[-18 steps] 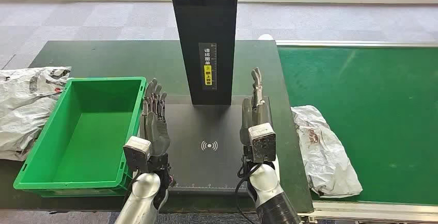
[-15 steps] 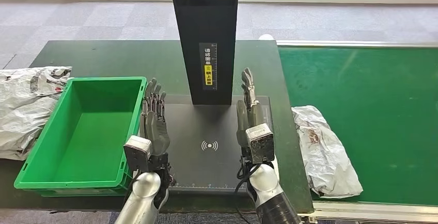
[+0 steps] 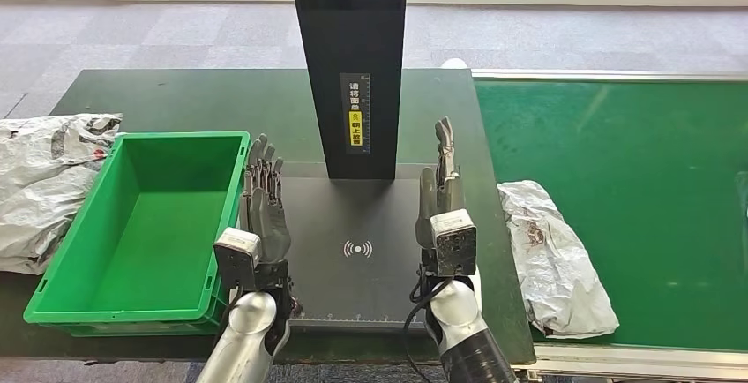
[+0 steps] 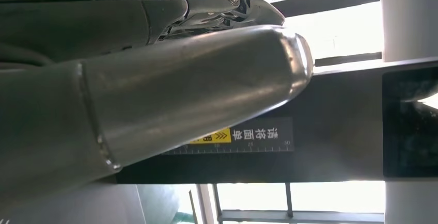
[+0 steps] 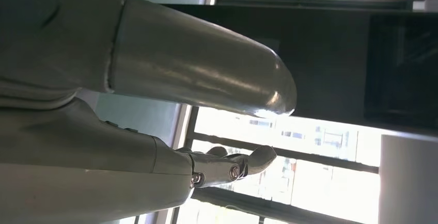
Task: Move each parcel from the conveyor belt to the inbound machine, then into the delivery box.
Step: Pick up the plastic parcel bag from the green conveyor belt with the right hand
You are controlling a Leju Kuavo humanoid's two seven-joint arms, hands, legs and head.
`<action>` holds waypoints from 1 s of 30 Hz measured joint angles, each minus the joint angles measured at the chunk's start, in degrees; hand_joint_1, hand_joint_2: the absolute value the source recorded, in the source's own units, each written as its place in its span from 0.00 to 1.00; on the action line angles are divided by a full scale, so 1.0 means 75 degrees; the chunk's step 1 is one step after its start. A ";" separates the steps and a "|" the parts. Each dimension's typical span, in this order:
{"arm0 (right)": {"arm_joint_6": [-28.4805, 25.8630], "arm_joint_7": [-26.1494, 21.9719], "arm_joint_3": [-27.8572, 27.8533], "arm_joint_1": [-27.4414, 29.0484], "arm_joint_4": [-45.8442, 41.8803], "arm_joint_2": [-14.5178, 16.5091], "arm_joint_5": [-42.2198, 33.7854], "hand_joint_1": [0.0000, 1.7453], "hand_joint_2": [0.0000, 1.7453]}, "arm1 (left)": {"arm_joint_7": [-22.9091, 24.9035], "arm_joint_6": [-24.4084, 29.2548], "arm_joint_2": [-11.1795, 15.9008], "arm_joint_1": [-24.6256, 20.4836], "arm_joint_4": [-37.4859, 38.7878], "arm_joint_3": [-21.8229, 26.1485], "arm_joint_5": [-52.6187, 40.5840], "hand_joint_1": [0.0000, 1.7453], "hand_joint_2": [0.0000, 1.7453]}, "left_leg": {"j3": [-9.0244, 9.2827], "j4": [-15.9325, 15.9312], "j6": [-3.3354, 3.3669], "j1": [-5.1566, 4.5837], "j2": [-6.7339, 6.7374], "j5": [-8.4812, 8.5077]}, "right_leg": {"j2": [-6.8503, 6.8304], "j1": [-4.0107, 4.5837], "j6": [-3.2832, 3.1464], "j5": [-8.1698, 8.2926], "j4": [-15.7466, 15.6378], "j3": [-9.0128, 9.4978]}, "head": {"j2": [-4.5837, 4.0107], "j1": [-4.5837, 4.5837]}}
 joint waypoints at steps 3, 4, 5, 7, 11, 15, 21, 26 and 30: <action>-0.0149 0.0001 -0.0141 0.0021 0.0000 -0.0001 0.0160 0.00 0.00 | 0.0000 0.0302 -0.0012 -0.0050 0.0082 0.0021 -0.0050 0.00 0.00 | 0.0000 0.0000 0.0000 0.0000 0.0000 0.0000 | 0.0000 0.0000 -0.0001 0.0001 0.0000 0.0000 | 0.0000 0.0000; -0.0176 0.0001 -0.0191 0.0029 0.0000 -0.0001 0.0211 0.00 0.00 | 0.0000 0.0386 -0.0013 -0.0054 0.0104 0.0021 -0.0071 0.00 0.00 | 0.0000 0.0000 0.0000 0.0000 0.0000 0.0000 | 0.0000 0.0000 -0.0001 0.0001 0.0000 0.0000 | 0.0000 0.0000; -0.0194 0.0002 -0.0226 0.0034 0.0000 -0.0001 0.0243 0.00 0.00 | 0.0000 0.0445 -0.0015 -0.0057 0.0125 0.0021 -0.0090 0.00 0.00 | 0.0000 0.0000 0.0000 0.0000 0.0000 0.0000 | 0.0000 0.0000 -0.0001 0.0001 0.0000 0.0000 | 0.0000 0.0000; -0.0221 0.0003 -0.0258 0.0038 0.0000 -0.0001 0.0277 0.00 0.00 | 0.0000 0.0509 -0.0017 -0.0062 0.0162 0.0021 -0.0112 0.00 0.00 | 0.0000 0.0000 0.0000 0.0000 0.0000 0.0000 | 0.0000 0.0000 -0.0001 0.0000 0.0000 -0.0002 | 0.0000 0.0000; -0.0441 0.0002 -0.0405 0.0064 -0.0001 -0.0001 0.0517 0.00 0.00 | -0.0001 0.0899 -0.0033 -0.0094 0.0264 0.0020 0.0152 0.00 0.00 | 0.0000 0.0000 0.0000 0.0000 -0.0002 0.0000 | 0.0000 0.0001 -0.0001 0.0000 0.0000 -0.0002 | 0.0000 0.0000; -0.0866 -0.0001 -0.0551 0.0117 -0.0117 -0.0001 0.0763 0.00 0.00 | -0.0002 0.0643 -0.0044 -0.0111 0.0318 -0.0017 0.0420 0.00 0.00 | 0.0000 0.0000 0.0000 0.0000 0.0003 0.0000 | 0.0002 0.0000 -0.0002 0.0001 0.0000 -0.0005 | 0.0000 -0.0001; -0.0699 -0.0002 -0.0592 0.0188 -0.0607 -0.0017 0.0336 0.00 0.00 | -0.0003 0.0336 -0.0044 -0.0118 0.0220 -0.0119 0.0094 0.00 0.75 | 0.0000 0.0001 0.0000 0.0000 0.0009 0.0000 | 0.0004 0.0000 -0.0003 0.0003 0.0000 -0.0005 | 0.0000 -0.0003; -0.1439 -0.0004 -0.0560 0.0212 -0.0914 -0.0039 0.1009 0.00 0.75 | -0.0003 0.0168 -0.0042 -0.0094 0.0004 -0.0124 -0.0060 0.00 1.00 | -0.0001 0.0001 0.0000 0.0000 0.0007 0.0000 | 0.0003 0.0001 -0.0003 0.0003 0.0001 -0.0003 | 0.0000 -0.0003; -0.1930 0.0144 -0.0553 0.0203 -0.0841 -0.0039 0.2135 0.00 1.00 | -0.0003 0.0529 -0.0034 -0.0074 -0.0144 -0.0130 -0.0190 0.00 1.00 | -0.0001 0.0001 0.0000 0.0000 0.0007 0.0000 | 0.0003 0.0001 -0.0003 0.0003 0.0001 -0.0002 | 0.0000 -0.0003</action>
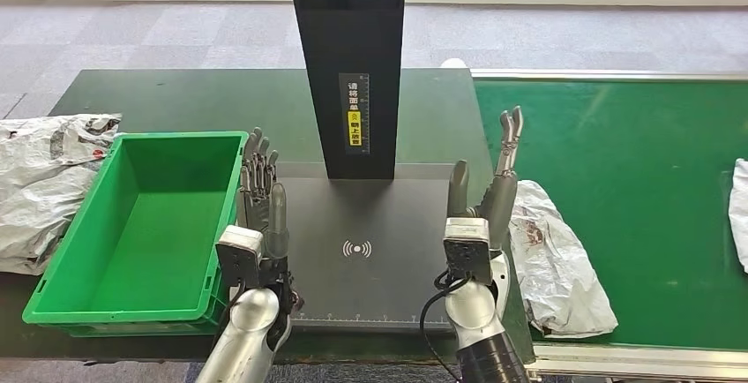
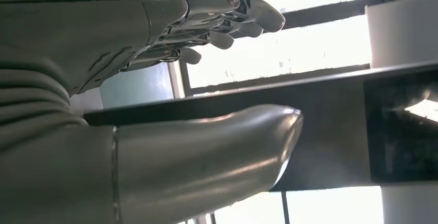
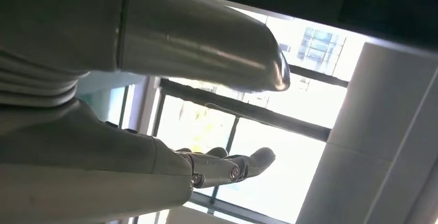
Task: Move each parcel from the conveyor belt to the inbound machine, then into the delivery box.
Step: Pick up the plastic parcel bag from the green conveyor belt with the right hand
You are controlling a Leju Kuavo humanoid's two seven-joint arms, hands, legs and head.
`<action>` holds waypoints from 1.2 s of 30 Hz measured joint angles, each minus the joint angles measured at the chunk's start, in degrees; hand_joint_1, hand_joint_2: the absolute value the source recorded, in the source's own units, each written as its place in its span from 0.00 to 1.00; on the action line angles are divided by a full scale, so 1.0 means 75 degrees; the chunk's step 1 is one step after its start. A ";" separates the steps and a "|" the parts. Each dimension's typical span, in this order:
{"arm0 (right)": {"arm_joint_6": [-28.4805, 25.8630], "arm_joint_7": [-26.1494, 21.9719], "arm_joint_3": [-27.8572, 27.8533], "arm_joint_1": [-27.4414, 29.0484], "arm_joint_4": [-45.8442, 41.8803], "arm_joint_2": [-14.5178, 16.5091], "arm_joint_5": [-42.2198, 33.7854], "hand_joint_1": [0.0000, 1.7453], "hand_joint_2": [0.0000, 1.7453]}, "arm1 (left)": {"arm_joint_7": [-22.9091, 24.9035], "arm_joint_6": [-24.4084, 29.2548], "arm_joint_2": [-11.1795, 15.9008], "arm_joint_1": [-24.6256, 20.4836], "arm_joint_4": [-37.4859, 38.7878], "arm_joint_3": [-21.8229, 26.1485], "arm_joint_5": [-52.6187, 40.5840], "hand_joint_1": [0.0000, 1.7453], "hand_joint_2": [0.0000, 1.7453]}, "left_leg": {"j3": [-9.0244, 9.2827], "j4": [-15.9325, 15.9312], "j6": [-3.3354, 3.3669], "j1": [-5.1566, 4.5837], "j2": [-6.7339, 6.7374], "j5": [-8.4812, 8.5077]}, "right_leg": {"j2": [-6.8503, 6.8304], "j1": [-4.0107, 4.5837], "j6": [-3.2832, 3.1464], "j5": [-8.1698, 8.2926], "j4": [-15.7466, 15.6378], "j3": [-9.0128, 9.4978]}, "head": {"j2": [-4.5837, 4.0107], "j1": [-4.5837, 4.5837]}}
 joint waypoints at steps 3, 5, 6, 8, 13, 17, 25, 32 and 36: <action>-0.0327 0.0327 -0.0001 -0.0024 0.0213 0.0000 0.0849 0.00 1.00 | 0.0000 0.0214 0.0007 0.0020 -0.0152 -0.0001 -0.0062 0.00 1.00 | 0.0000 0.0000 0.0000 0.0000 -0.0005 0.0001 | -0.0003 0.0000 0.0000 0.0000 0.0000 0.0001 | 0.0000 0.0000; -0.0401 0.0400 -0.0001 -0.0033 0.0304 0.0000 0.0991 0.00 1.00 | 0.0000 0.0243 0.0009 0.0028 -0.0219 -0.0001 -0.0079 0.00 1.00 | -0.0001 0.0000 0.0001 0.0000 -0.0008 0.0001 | -0.0004 -0.0001 0.0000 0.0000 0.0000 0.0003 | 0.0000 0.0000; -0.0411 0.0412 -0.0001 -0.0037 0.0338 0.0000 0.1009 0.00 1.00 | 0.0000 0.0243 0.0009 0.0031 -0.0243 -0.0001 -0.0080 0.00 1.00 | -0.0001 0.0000 0.0001 0.0000 -0.0008 0.0001 | -0.0004 -0.0001 0.0000 0.0000 0.0000 0.0004 | 0.0000 0.0000; -0.0416 0.0418 -0.0001 -0.0044 0.0401 0.0000 0.1033 0.00 1.00 | 0.0000 0.0243 0.0009 0.0035 -0.0278 -0.0001 -0.0081 0.00 1.00 | -0.0001 0.0000 0.0000 0.0000 -0.0007 0.0000 | -0.0004 -0.0001 0.0000 0.0000 0.0000 0.0003 | 0.0000 0.0000; -0.0649 0.0849 -0.0178 -0.0023 0.0491 -0.0001 0.2148 0.00 1.00 | 0.0000 0.0243 0.0015 0.0057 -0.0378 -0.0001 -0.0027 0.00 1.00 | -0.0001 0.0001 0.0001 0.0000 -0.0010 0.0000 | -0.0004 -0.0002 0.0000 0.0000 -0.0002 0.0000 | 0.0000 0.0000; -0.0898 0.1947 -0.1629 0.0234 0.0212 -0.0016 0.5956 0.00 1.00 | 0.0001 0.0299 0.0029 0.0085 -0.0460 -0.0001 0.0081 0.00 1.00 | -0.0007 0.0002 0.0002 -0.0001 -0.0053 0.0000 | -0.0037 -0.0002 0.0003 -0.0003 -0.0006 0.0013 | 0.0000 0.0000; -0.0932 0.1289 -0.5339 0.0386 0.0282 -0.0016 0.6502 0.00 1.00 | 0.0003 0.0317 0.0034 0.0121 -0.0560 0.0051 0.0405 0.00 1.00 | -0.0023 0.0003 0.0008 -0.0010 -0.0072 -0.0002 | -0.0056 -0.0009 0.0008 -0.0004 -0.0008 0.0015 | 0.0000 0.0001; -0.0932 0.1652 -0.6514 0.0238 0.0676 0.0056 0.6694 0.00 1.00 | 0.0003 0.0172 0.0036 0.0185 -0.0721 0.0248 0.0429 0.00 1.00 | -0.0022 0.0001 0.0005 -0.0009 -0.0071 -0.0001 | -0.0051 0.0001 0.0006 -0.0005 -0.0003 0.0010 | 0.0000 0.0001; -0.0932 0.1945 -0.6830 0.0068 0.1106 0.0087 0.6830 0.00 1.00 | 0.0003 0.0197 0.0034 0.0206 -0.0757 0.0332 0.0384 0.00 1.00 | -0.0022 0.0001 0.0004 -0.0008 -0.0065 0.0000 | -0.0049 0.0000 0.0006 -0.0005 -0.0002 0.0007 | 0.0000 0.0001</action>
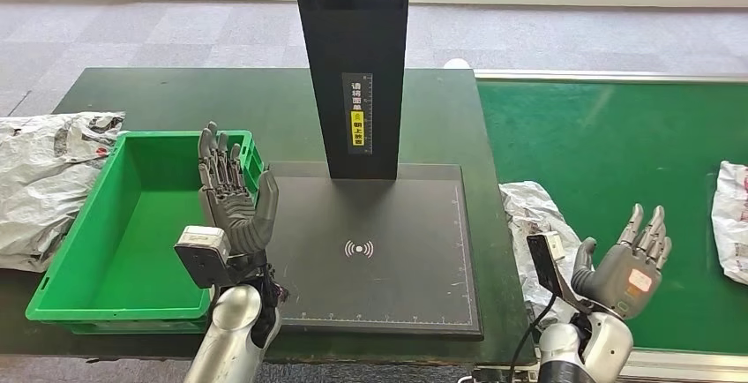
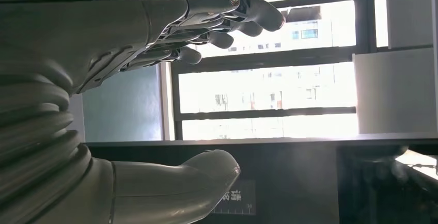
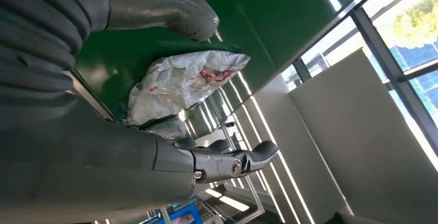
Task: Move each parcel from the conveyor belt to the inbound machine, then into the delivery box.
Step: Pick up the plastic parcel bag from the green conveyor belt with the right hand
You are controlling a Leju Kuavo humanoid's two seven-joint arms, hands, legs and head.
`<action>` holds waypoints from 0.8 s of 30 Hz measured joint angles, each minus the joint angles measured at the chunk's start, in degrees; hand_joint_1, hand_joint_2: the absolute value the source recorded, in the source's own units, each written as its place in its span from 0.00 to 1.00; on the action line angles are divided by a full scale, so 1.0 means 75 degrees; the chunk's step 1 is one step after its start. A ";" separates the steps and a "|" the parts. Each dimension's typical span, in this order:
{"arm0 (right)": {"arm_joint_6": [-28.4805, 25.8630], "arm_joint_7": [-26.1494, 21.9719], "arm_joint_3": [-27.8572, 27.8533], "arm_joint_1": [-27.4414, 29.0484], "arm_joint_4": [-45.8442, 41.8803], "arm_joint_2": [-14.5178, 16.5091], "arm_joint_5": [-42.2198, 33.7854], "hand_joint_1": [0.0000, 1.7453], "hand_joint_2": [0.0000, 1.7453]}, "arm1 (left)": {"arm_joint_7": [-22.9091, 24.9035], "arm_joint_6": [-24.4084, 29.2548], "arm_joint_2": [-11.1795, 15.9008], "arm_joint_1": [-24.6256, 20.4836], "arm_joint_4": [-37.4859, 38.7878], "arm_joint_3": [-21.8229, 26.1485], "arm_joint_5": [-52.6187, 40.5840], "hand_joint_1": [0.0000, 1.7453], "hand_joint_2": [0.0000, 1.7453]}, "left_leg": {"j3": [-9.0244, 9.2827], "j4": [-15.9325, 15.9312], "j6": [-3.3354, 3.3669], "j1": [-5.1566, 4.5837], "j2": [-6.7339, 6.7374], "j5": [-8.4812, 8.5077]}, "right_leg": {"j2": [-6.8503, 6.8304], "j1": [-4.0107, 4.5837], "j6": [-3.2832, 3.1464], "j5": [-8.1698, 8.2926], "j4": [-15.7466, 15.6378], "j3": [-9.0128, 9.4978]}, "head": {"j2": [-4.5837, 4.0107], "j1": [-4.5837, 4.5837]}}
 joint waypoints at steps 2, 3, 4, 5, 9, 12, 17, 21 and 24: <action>0.0000 0.0119 -0.0131 -0.0077 0.0216 0.0017 0.0069 0.00 1.00 | 0.0000 0.0010 -0.0001 0.0011 -0.0020 0.0038 -0.0037 0.00 1.00 | 0.0000 0.0000 0.0000 0.0001 0.0001 0.0001 | 0.0000 -0.0002 0.0000 0.0000 0.0000 0.0000 | 0.0000 0.0001; 0.0000 0.0139 -0.0176 -0.0104 0.0303 0.0026 0.0084 0.00 1.00 | 0.0000 0.0012 -0.0001 0.0014 -0.0026 0.0053 -0.0047 0.00 1.00 | 0.0000 0.0000 0.0000 0.0001 0.0001 0.0001 | 0.0000 -0.0003 0.0000 0.0000 0.0000 0.0000 | 0.0000 0.0001; 0.0000 0.0142 -0.0208 -0.0125 0.0374 0.0032 0.0093 0.00 1.00 | 0.0000 0.0012 -0.0001 0.0017 -0.0028 0.0066 -0.0050 0.00 1.00 | 0.0000 0.0000 0.0001 0.0001 0.0001 0.0001 | 0.0000 -0.0004 0.0000 0.0000 0.0000 0.0000 | 0.0000 0.0001; 0.0000 0.0145 -0.0234 -0.0146 0.0438 0.0039 0.0099 0.00 1.00 | 0.0000 0.0012 -0.0001 0.0019 -0.0029 0.0077 -0.0051 0.00 1.00 | -0.0001 0.0000 0.0001 0.0001 0.0001 0.0001 | 0.0000 -0.0004 0.0000 0.0000 0.0000 0.0000 | 0.0000 0.0001; 0.0000 0.0219 -0.0329 -0.0216 0.0663 0.0057 0.0113 0.00 1.00 | 0.0000 0.0012 -0.0001 0.0032 -0.0041 0.0120 -0.0051 0.00 1.00 | -0.0002 0.0000 0.0002 0.0001 0.0000 0.0001 | 0.0000 -0.0005 0.0000 0.0000 -0.0001 0.0000 | 0.0000 0.0002; 0.0083 0.0590 -0.0389 -0.0430 0.1266 0.0033 0.0016 0.00 1.00 | 0.0000 0.0002 -0.0001 0.0043 -0.0065 0.0149 -0.0049 0.00 1.00 | 0.0002 0.0000 0.0002 0.0001 0.0015 0.0001 | 0.0017 -0.0004 0.0000 0.0001 -0.0002 -0.0004 | 0.0000 0.0002; 0.1242 0.0260 -0.0416 -0.0858 0.2960 -0.0225 -0.1120 0.00 1.00 | 0.0000 -0.0136 -0.0001 0.0102 -0.0179 0.0204 -0.0060 0.00 1.00 | 0.0003 0.0000 0.0003 0.0001 0.0022 0.0003 | 0.0020 -0.0004 0.0001 0.0004 -0.0001 -0.0004 | 0.0000 0.0000; 0.1867 0.0037 -0.0416 -0.1194 0.3797 -0.0391 -0.1563 0.00 1.00 | 0.0000 -0.0213 -0.0001 0.0128 -0.0251 0.0238 -0.0087 0.00 1.00 | 0.0010 0.0000 0.0002 0.0001 0.0035 0.0002 | 0.0033 0.0000 0.0000 0.0007 -0.0001 -0.0003 | 0.0000 0.0000; 0.1872 0.0352 -0.0416 -0.1393 0.4182 -0.0505 -0.1520 0.00 1.00 | 0.0000 -0.0387 -0.0001 0.0130 -0.0263 0.0249 -0.0055 0.00 1.00 | 0.0021 0.0000 0.0000 0.0000 0.0059 -0.0001 | 0.0051 0.0002 -0.0002 0.0009 -0.0002 -0.0002 | 0.0000 0.0000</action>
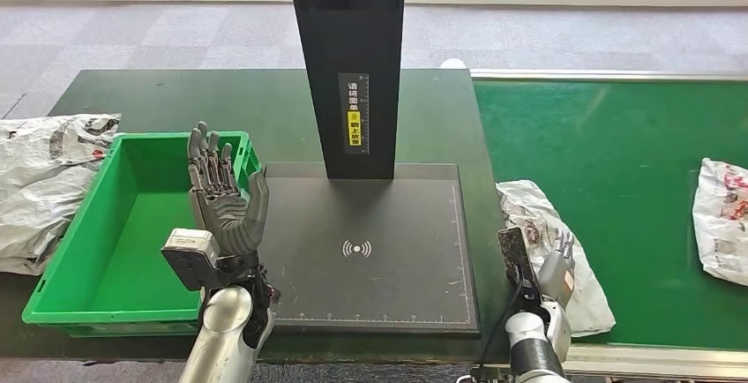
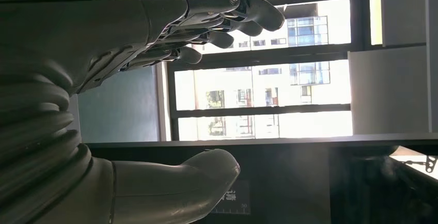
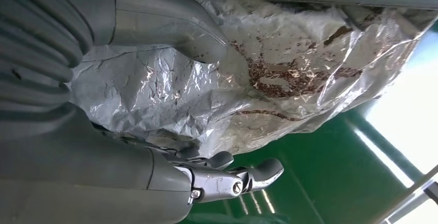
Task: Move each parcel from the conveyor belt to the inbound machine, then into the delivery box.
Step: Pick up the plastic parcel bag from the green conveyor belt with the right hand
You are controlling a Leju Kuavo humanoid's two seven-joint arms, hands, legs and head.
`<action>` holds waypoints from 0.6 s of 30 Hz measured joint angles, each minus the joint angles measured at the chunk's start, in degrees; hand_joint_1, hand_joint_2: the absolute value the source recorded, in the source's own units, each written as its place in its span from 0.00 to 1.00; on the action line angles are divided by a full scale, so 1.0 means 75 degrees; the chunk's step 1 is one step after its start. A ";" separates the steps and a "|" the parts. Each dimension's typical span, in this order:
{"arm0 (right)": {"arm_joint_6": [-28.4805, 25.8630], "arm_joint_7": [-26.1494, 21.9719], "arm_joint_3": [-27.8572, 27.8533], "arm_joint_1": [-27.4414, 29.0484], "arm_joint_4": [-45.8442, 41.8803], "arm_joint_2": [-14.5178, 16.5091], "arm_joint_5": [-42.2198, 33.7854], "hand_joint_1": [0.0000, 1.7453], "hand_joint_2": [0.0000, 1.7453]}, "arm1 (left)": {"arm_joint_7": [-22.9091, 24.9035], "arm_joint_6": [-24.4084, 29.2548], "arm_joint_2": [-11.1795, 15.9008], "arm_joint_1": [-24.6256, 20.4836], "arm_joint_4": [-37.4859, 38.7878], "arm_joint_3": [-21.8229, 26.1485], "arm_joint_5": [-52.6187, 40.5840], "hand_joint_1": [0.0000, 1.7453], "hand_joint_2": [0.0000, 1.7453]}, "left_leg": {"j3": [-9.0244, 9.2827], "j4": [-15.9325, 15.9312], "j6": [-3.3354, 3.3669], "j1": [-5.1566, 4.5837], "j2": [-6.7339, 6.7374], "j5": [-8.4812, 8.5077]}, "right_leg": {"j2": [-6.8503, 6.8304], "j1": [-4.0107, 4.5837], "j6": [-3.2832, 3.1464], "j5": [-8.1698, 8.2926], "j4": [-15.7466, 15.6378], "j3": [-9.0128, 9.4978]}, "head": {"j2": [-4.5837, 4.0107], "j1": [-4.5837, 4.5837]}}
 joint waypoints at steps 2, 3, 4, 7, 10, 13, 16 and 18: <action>-0.0109 0.0392 0.0001 -0.0071 0.0184 -0.0069 0.0134 0.00 1.00 | 0.0000 -0.0067 0.0000 0.0000 0.0001 0.0004 0.0006 0.00 1.00 | 0.0004 0.0000 0.0000 0.0000 0.0004 0.0000 | 0.0003 0.0002 -0.0001 0.0001 -0.0001 0.0002 | 0.0000 -0.0001; -0.0171 0.0596 0.0002 -0.0090 0.0261 -0.0104 0.0213 0.00 1.00 | 0.0000 -0.0096 0.0000 0.0000 0.0001 0.0010 0.0007 0.00 1.00 | 0.0005 0.0000 -0.0001 0.0000 0.0004 0.0000 | 0.0003 0.0004 -0.0001 0.0001 -0.0001 0.0003 | 0.0000 -0.0001; -0.0222 0.0772 0.0007 -0.0102 0.0329 -0.0135 0.0290 0.00 1.00 | 0.0000 -0.0119 0.0000 0.0001 0.0002 0.0018 0.0009 0.00 1.00 | 0.0005 0.0000 -0.0001 0.0000 0.0004 0.0000 | 0.0003 0.0005 -0.0002 0.0002 0.0000 0.0004 | 0.0000 -0.0001; -0.0291 0.1085 0.0031 -0.0131 0.0484 -0.0197 0.0434 0.00 1.00 | 0.0000 -0.0145 0.0000 0.0007 0.0003 0.0049 0.0034 0.00 1.00 | 0.0011 0.0000 -0.0002 0.0002 0.0006 0.0001 | 0.0003 0.0014 -0.0008 0.0007 0.0000 0.0009 | 0.0000 0.0000; -0.0487 0.1620 0.0059 -0.0154 0.0611 -0.0254 0.0668 0.00 1.00 | 0.0000 -0.0153 -0.0001 0.0014 0.0003 0.0083 0.0105 0.00 1.00 | 0.0016 0.0000 -0.0003 0.0004 0.0006 0.0001 | 0.0002 0.0018 -0.0009 0.0007 0.0000 0.0013 | 0.0000 -0.0001; -0.0987 0.2530 0.0102 -0.0131 0.0700 -0.0307 0.1023 0.00 1.00 | 0.0000 -0.0160 -0.0004 0.0023 0.0004 0.0142 0.0144 0.00 1.00 | 0.0014 0.0000 -0.0006 0.0004 0.0001 0.0004 | -0.0003 0.0017 -0.0010 0.0007 0.0000 0.0013 | 0.0000 -0.0001; -0.1348 0.2999 0.0152 -0.0097 0.0737 -0.0351 0.1195 0.00 1.00 | 0.0000 -0.0163 -0.0007 0.0032 0.0008 0.0193 0.0144 0.00 1.00 | 0.0010 0.0000 -0.0007 0.0005 -0.0007 0.0005 | -0.0010 0.0015 -0.0010 0.0006 0.0001 0.0014 | 0.0000 -0.0001; -0.1498 0.3180 0.0165 -0.0074 0.0751 -0.0371 0.1273 0.00 1.00 | 0.0000 -0.0164 -0.0008 0.0034 0.0021 0.0213 0.0161 0.00 1.00 | 0.0009 0.0000 -0.0007 0.0005 -0.0011 0.0005 | -0.0014 0.0012 -0.0009 0.0006 0.0000 0.0013 | 0.0000 -0.0001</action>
